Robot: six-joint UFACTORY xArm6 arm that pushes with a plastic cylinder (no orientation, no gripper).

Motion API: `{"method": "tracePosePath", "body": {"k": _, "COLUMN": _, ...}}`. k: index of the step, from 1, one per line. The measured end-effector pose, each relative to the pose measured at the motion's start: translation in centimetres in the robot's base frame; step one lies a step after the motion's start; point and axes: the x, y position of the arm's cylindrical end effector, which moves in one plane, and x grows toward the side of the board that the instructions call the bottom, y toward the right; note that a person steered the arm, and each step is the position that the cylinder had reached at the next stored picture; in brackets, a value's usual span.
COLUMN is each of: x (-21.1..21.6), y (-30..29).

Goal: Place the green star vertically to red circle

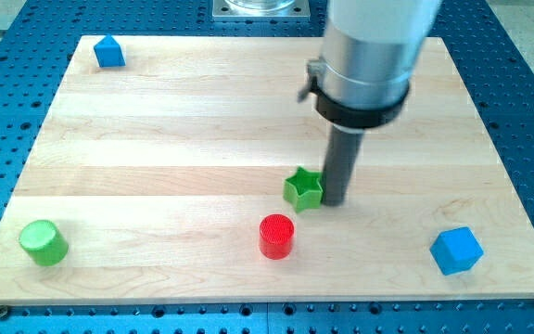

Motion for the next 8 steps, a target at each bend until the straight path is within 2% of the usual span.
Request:
{"method": "tracePosePath", "body": {"k": 1, "x": 2.0, "y": 0.4}}
{"method": "tracePosePath", "body": {"k": 2, "x": 8.3, "y": 1.1}}
{"method": "tracePosePath", "body": {"k": 3, "x": 4.9, "y": -2.8}}
{"method": "tracePosePath", "body": {"k": 5, "x": -7.7, "y": -3.0}}
{"method": "tracePosePath", "body": {"k": 6, "x": -2.7, "y": -3.1}}
{"method": "tracePosePath", "body": {"k": 7, "x": -3.7, "y": -7.2}}
{"method": "tracePosePath", "body": {"k": 8, "x": -9.0, "y": -6.1}}
